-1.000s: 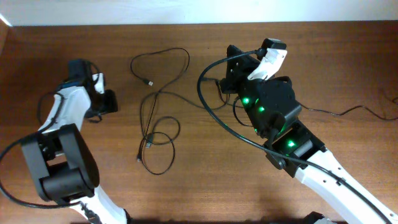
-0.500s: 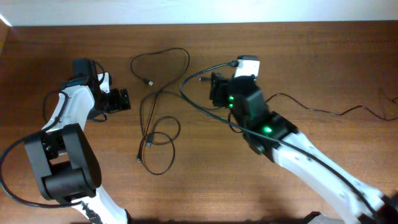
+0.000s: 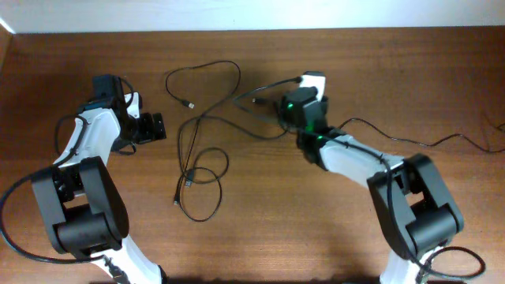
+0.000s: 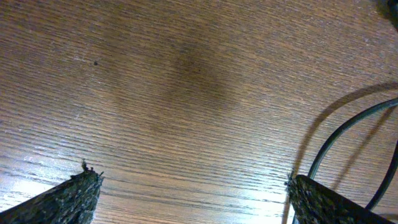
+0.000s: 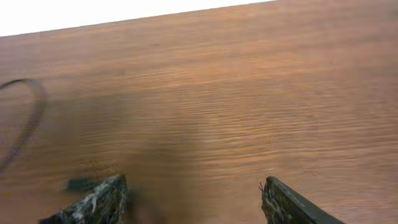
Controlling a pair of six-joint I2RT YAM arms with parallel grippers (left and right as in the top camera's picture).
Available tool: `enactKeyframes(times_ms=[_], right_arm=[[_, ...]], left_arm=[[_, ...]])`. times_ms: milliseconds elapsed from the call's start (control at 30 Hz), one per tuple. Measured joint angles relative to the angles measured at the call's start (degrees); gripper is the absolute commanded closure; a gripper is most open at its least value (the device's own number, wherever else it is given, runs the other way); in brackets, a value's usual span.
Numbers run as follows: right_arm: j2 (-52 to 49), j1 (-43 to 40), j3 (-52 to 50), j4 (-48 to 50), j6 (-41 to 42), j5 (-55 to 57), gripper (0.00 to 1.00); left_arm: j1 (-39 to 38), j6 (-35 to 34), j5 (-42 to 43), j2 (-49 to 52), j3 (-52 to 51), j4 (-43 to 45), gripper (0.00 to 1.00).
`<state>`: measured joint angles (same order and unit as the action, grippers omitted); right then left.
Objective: Untangle cables
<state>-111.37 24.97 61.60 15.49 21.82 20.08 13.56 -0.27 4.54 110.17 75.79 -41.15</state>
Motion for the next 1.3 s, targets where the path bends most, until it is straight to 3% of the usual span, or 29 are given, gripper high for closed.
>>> enactKeyframes(times_ms=[200, 400, 1000, 1300], right_arm=[[-2.19, -4.59, 0.0, 0.9, -0.28, -8.04, 0.32], [-2.38, -4.2, 0.0, 0.35, -7.56, -12.9, 0.28], [-7.43, -2.75, 0.0, 0.81, -11.76, -16.15, 0.33], [-9.03, -2.03, 0.17, 2.93, -12.81, -16.09, 0.69]], left_arm=[[0.0, 0.0, 0.0, 0.0, 0.0, 0.0, 0.01], [0.0, 0.0, 0.0, 0.0, 0.0, 0.0, 0.01], [0.0, 0.0, 0.0, 0.0, 0.0, 0.0, 0.01], [0.0, 0.0, 0.02, 0.0, 0.0, 0.0, 0.01]])
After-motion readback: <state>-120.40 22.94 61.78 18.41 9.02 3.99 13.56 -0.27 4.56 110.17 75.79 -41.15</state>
